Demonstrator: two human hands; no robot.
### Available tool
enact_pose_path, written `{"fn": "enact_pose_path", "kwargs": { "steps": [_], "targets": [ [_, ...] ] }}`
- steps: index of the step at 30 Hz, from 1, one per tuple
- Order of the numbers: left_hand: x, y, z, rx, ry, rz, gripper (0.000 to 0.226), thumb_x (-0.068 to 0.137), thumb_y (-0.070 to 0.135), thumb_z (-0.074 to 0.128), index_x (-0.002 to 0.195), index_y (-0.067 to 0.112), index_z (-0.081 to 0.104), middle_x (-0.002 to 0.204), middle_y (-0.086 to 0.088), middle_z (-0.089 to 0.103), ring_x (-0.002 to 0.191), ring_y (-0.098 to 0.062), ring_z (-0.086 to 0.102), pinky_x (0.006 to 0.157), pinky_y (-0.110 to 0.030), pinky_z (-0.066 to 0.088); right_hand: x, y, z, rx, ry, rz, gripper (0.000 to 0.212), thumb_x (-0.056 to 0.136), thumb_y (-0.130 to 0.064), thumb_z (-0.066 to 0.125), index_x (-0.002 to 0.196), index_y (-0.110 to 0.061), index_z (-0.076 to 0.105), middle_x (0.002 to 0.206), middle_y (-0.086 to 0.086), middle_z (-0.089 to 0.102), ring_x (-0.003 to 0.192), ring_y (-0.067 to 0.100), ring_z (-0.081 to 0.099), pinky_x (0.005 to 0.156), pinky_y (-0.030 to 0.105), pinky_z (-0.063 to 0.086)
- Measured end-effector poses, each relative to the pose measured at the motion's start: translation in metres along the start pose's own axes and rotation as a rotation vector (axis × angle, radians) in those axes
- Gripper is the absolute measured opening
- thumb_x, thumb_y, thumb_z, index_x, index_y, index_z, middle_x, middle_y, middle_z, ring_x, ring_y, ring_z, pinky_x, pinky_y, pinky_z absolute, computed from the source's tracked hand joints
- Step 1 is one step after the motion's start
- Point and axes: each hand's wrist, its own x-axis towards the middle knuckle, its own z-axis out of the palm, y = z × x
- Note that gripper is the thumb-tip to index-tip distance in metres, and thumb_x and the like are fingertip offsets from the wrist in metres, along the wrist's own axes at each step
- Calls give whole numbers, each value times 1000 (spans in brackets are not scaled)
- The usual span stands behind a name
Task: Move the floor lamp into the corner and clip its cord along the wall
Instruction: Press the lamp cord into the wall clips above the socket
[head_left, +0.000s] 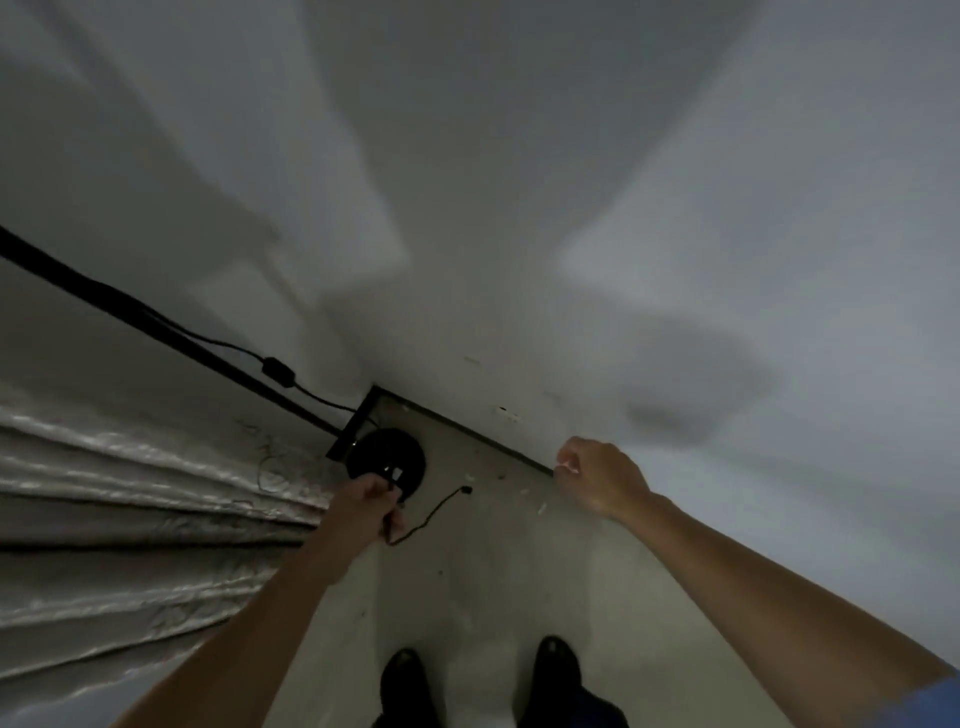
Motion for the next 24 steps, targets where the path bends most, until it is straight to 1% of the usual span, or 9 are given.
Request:
{"fn": "enact_pose_path", "kwargs": {
  "steps": [4,6,8,12,15,17,19,22,24],
  "targets": [
    [75,-31,35,-76,-53,60,17,95,3,48,79,3,53,59,-10,63,54,-23,60,54,-32,56,48,41,65,-49,-38,18,28,94,-34,52,110,-13,62,108,7,67,99,25,62,83,34,51],
    [119,-52,45,-85,-30,109,17,95,6,49,80,1,55,58,-8,65,53,-23,62,54,-33,57,77,61,100,-58,-33,18,31,95,-34,52,118,-15,60,114,8,66,103,25,62,84,32,50],
    [162,-74,50,-57,-16,145,22,94,13,53,76,2,58,59,-6,67,53,-18,66,51,-29,58,106,78,133,-78,-26,25,34,95,-35,52,123,-16,58,119,8,64,107,26,60,87,32,49],
    [246,-110,58,1,-23,215,22,92,16,57,72,8,62,64,-9,63,59,-20,63,61,-34,59,168,104,196,-107,22,27,34,94,-35,53,123,-17,58,119,8,64,106,26,60,85,31,47],
    [300,-126,65,24,-50,313,21,90,12,60,69,10,61,60,-8,65,55,-19,62,55,-30,55,215,118,236,-133,85,3,34,93,-34,54,123,-17,58,117,9,64,103,28,61,81,32,46],
    [329,-133,68,46,-56,380,15,87,11,64,73,12,62,56,-1,68,49,-12,61,46,-25,49,242,124,257,-148,133,-29,33,92,-32,55,122,-17,59,114,10,66,100,29,62,78,31,47],
    [353,-136,69,37,-70,451,12,86,10,65,75,12,61,55,2,71,43,-8,58,37,-19,42,268,126,273,-140,170,-73,33,92,-32,55,122,-17,59,115,9,67,100,29,63,79,32,49],
    [381,-134,65,-13,-79,556,13,87,11,63,75,12,60,60,-2,72,39,-10,52,33,-17,34,302,124,287,-113,220,-132,35,92,-33,55,123,-18,59,117,8,66,102,27,62,85,34,50],
    [392,-128,62,-47,-69,623,14,89,15,60,76,11,60,63,-6,73,37,-11,50,32,-18,32,321,120,292,-110,284,-181,34,91,-33,56,120,-17,60,115,7,67,101,27,63,84,34,50]
  ]
}}
